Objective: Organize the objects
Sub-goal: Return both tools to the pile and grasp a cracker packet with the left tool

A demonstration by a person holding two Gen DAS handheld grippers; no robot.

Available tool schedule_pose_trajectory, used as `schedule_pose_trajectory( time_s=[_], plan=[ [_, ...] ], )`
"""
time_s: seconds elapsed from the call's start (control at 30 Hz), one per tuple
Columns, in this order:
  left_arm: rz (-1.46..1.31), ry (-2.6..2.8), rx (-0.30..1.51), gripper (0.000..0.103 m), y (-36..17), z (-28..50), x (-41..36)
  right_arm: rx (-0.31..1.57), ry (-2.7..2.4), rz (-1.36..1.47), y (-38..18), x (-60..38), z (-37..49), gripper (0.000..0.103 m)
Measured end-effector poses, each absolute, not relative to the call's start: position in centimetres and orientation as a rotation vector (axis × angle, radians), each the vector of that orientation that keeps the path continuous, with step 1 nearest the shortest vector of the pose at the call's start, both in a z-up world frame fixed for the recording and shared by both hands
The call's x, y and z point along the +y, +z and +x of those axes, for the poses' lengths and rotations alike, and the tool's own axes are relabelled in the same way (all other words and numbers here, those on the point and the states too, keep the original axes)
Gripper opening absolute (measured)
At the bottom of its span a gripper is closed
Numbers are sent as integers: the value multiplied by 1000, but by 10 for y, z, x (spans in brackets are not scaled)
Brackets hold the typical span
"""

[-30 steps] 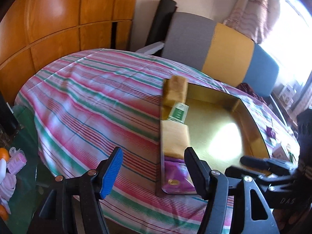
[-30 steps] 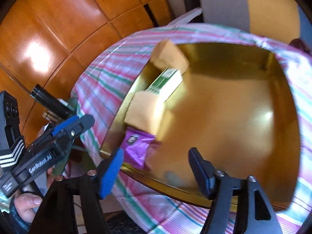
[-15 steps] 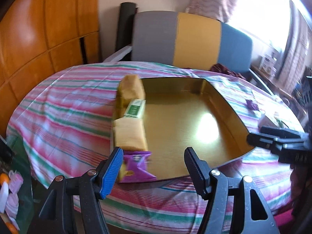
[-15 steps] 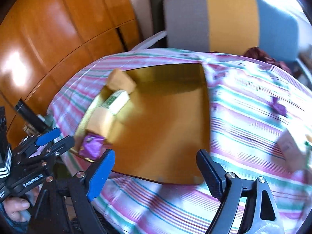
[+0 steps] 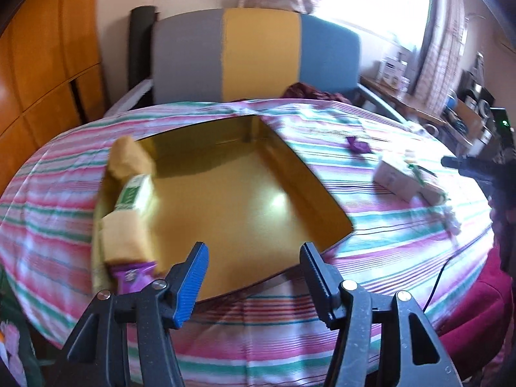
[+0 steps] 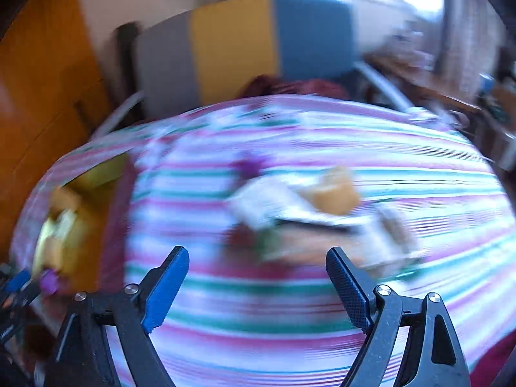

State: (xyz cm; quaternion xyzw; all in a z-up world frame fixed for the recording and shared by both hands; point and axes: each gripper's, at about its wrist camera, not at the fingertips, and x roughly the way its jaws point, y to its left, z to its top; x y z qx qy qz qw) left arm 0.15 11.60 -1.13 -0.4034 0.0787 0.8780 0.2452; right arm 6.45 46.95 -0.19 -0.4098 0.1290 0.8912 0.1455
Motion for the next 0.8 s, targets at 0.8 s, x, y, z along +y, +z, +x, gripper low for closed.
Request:
schedule_pose_trajectory(
  time_s=[0.8],
  plan=[
    [-723,1822,835,82,-6,32,385,1100,2142,-905,-40,615,137,92]
  ],
)
